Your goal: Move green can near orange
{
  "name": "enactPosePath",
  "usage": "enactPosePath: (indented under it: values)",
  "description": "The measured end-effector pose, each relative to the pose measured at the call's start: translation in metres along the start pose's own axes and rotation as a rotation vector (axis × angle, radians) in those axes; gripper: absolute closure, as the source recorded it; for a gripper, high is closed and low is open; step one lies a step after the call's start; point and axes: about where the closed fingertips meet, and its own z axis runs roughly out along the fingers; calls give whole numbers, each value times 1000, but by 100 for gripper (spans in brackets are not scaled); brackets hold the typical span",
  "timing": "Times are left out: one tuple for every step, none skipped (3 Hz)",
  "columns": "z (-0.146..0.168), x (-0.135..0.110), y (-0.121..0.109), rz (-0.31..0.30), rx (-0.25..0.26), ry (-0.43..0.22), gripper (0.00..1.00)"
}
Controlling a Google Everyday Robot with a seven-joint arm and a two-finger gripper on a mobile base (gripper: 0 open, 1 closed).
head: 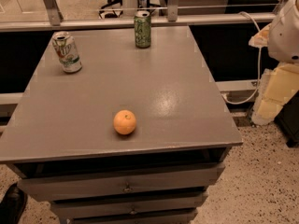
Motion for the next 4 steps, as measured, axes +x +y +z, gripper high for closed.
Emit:
enactPosePath:
  values:
    - [0, 0, 0, 0, 0, 0, 0]
    - [11, -12, -26, 31, 29, -117, 0]
    - [33, -51, -81, 80, 47, -301, 0]
    - [58, -104, -139, 130, 57, -498, 0]
